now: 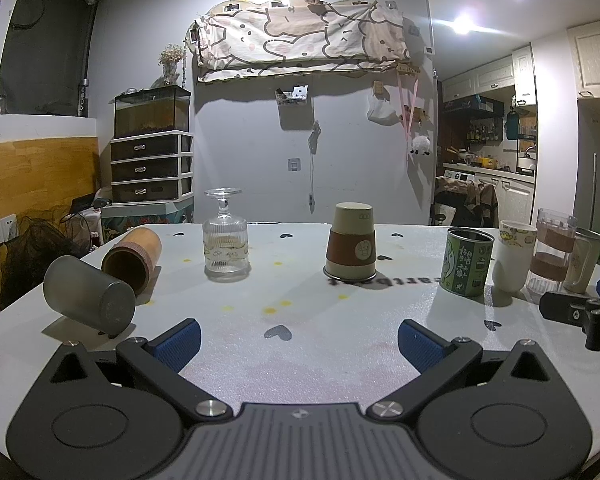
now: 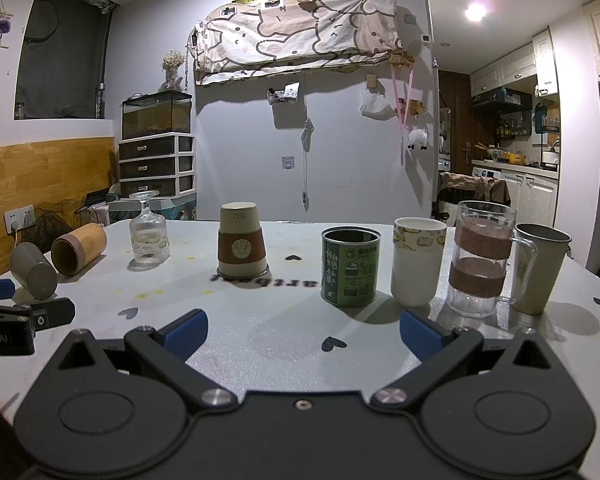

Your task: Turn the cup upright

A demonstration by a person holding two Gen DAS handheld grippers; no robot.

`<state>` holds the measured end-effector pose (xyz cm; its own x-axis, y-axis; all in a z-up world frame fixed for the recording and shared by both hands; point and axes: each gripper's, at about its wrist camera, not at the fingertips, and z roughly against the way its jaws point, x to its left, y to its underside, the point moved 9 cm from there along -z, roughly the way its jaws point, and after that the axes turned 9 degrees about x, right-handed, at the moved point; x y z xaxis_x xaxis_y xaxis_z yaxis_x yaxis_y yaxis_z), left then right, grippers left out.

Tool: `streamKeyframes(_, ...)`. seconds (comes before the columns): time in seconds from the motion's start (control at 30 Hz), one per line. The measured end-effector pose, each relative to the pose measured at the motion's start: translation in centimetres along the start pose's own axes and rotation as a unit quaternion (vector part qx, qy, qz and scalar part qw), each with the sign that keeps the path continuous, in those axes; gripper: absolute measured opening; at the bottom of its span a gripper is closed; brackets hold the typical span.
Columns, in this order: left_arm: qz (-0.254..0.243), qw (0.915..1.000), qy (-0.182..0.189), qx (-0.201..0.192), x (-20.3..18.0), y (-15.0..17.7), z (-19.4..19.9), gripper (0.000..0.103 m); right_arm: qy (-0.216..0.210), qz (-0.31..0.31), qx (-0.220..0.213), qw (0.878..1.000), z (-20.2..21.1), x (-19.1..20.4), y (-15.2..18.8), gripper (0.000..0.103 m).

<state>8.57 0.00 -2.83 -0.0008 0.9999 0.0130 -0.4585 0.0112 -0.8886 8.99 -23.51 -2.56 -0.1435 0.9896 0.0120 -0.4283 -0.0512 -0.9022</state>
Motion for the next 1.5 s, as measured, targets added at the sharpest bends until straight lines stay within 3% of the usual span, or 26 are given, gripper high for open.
streamKeyframes(0.53, -0.001, 1.0, 0.001, -0.001, 0.0, -0.1, 0.0, 0.103, 0.0, 0.0, -0.001, 1.0, 0.0, -0.1, 0.0, 0.103)
streamKeyframes(0.83, -0.016, 0.9995, 0.028, 0.001, -2.8, -1.5, -2.4, 0.103, -0.002, -0.004, -0.002, 1.0, 0.2, -0.6, 0.1, 0.103)
streamKeyframes(1.17, -0.026, 0.9989, 0.032, 0.022, -4.6, -7.7, -7.2, 0.103, 0.001, -0.012, 0.001, 1.0, 0.7, -1.5, 0.8, 0.103)
streamKeyframes(1.5, -0.051, 0.9982, 0.031, 0.01, -8.2, -13.0, -13.5, 0.103, 0.007, -0.019, 0.012, 1.0, 0.9, -2.8, 1.7, 0.103)
